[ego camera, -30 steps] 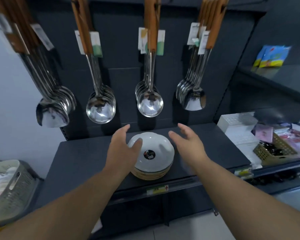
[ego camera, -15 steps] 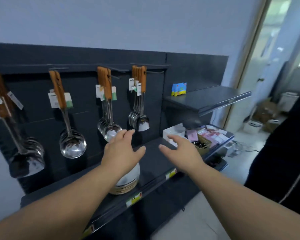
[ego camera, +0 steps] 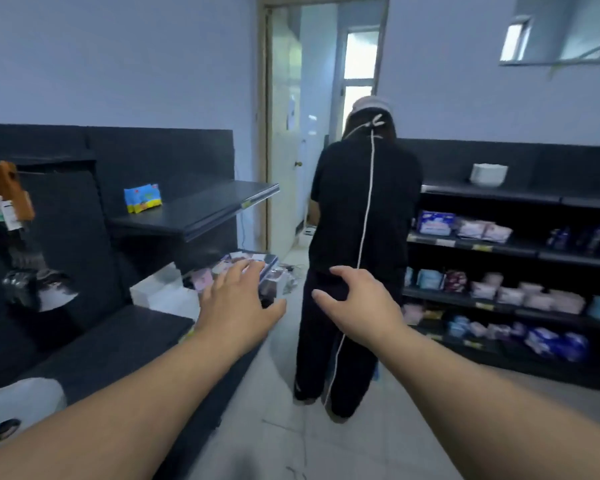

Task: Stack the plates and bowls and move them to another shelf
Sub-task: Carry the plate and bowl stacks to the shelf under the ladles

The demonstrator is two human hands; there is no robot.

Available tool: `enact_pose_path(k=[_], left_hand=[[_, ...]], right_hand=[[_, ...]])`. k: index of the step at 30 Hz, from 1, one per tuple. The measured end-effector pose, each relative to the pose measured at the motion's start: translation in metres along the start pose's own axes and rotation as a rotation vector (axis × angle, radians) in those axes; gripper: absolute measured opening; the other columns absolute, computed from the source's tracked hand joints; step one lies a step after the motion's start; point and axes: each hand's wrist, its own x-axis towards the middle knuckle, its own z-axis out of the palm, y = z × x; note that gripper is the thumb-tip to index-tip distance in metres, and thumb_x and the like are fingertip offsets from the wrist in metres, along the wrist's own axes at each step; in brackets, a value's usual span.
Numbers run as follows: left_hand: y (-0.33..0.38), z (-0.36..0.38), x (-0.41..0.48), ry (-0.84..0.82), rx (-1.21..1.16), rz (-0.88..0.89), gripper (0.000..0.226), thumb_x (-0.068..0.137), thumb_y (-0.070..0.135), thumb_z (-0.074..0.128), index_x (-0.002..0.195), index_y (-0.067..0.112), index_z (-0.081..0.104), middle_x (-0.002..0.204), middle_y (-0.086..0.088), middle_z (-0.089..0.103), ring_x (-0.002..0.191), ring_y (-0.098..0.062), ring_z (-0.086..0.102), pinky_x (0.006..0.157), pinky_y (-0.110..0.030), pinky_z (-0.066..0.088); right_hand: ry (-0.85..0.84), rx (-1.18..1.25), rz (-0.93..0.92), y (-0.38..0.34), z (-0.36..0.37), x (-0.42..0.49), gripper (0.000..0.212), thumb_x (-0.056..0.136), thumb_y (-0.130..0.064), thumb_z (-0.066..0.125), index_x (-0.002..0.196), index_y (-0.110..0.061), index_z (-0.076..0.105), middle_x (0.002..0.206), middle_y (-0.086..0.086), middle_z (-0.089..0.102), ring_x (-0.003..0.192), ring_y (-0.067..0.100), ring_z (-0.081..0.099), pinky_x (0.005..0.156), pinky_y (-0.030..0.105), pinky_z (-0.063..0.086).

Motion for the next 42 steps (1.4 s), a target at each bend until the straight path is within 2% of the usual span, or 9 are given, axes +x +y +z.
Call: enact_pose_path(k=[4, 12, 17, 27, 42], left_hand=[[0.123, 0.050, -0.002, -0.054, -0.028, 0.159, 0.073, 0.082, 0.059, 0.052, 0.145, 0.030, 0.028, 0.154, 0.003, 0.027, 0.142, -0.020, 0.023, 0.116, -0.042, 0.020], [0.388, 0.146, -0.034, -0.152, -0.090, 0.412, 0.074, 0.084, 0.060, 0.048, 0.147, 0.030, 0.024, 0.156, 0.003, 0.021, 0.144, -0.018, 0.019, 0.117, -0.041, 0.018], [0.496, 0.195, -0.039, -0.186, -0.110, 0.512, 0.073, 0.084, 0.060, 0.046, 0.147, 0.031, 0.023, 0.156, 0.005, 0.021, 0.143, -0.018, 0.019, 0.117, -0.041, 0.018], [0.584, 0.284, 0.034, -0.210, -0.130, 0.595, 0.071, 0.085, 0.058, 0.048, 0.146, 0.029, 0.026, 0.155, 0.003, 0.024, 0.142, -0.019, 0.023, 0.115, -0.040, 0.022], [0.664, 0.378, 0.292, -0.181, -0.167, 0.658, 0.075, 0.085, 0.063, 0.043, 0.148, 0.028, 0.022, 0.157, 0.001, 0.021, 0.144, -0.020, 0.019, 0.116, -0.041, 0.021]], right_hand=[[0.093, -0.085, 0.125, 0.107, -0.076, -0.024, 0.065, 0.084, -0.063, 0.055, 0.142, -0.036, 0.043, 0.144, -0.007, 0.045, 0.129, 0.017, 0.047, 0.098, 0.038, 0.046], [0.204, -0.225, 0.372, 0.322, -0.240, -0.085, 0.069, 0.085, -0.066, 0.052, 0.145, -0.038, 0.036, 0.148, -0.008, 0.040, 0.135, 0.020, 0.040, 0.100, 0.043, 0.045], [0.253, -0.247, 0.482, 0.411, -0.306, -0.103, 0.070, 0.084, -0.065, 0.054, 0.146, -0.037, 0.036, 0.147, -0.007, 0.039, 0.133, 0.019, 0.041, 0.095, 0.039, 0.047], [0.290, -0.248, 0.581, 0.510, -0.335, -0.042, 0.071, 0.083, -0.066, 0.054, 0.145, -0.037, 0.037, 0.148, -0.009, 0.038, 0.132, 0.016, 0.042, 0.097, 0.039, 0.046], [0.377, -0.293, 0.564, 0.601, -0.359, 0.220, 0.068, 0.086, -0.065, 0.053, 0.146, -0.037, 0.036, 0.149, -0.009, 0.037, 0.129, 0.016, 0.046, 0.088, 0.035, 0.047]])
